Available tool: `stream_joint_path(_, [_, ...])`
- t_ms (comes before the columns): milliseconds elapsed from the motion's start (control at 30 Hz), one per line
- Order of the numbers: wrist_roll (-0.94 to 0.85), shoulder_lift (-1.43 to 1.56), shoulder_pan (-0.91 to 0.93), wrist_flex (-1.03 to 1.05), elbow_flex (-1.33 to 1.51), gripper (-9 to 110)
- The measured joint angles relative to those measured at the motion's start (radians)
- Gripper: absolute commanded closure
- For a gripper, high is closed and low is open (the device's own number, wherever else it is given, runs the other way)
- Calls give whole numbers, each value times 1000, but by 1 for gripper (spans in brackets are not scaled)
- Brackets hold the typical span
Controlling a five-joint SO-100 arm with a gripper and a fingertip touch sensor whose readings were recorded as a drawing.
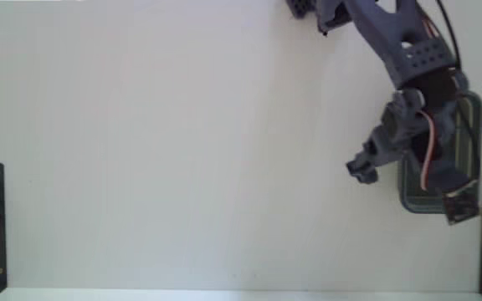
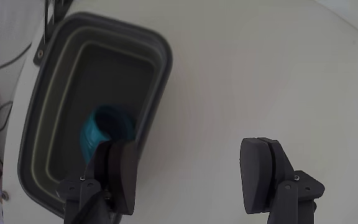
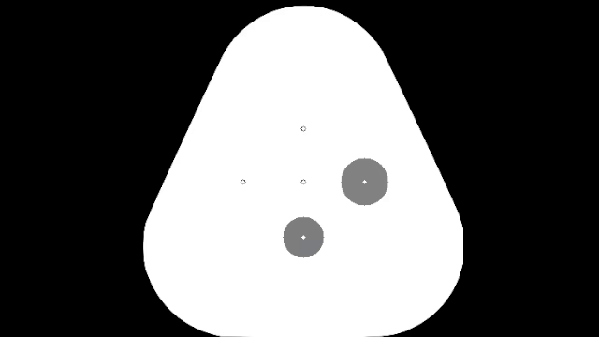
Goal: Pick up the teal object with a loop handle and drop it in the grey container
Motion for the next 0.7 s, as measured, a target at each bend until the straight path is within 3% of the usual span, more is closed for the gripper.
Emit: stream_joint_path(700, [0,307,218,0,284,-9])
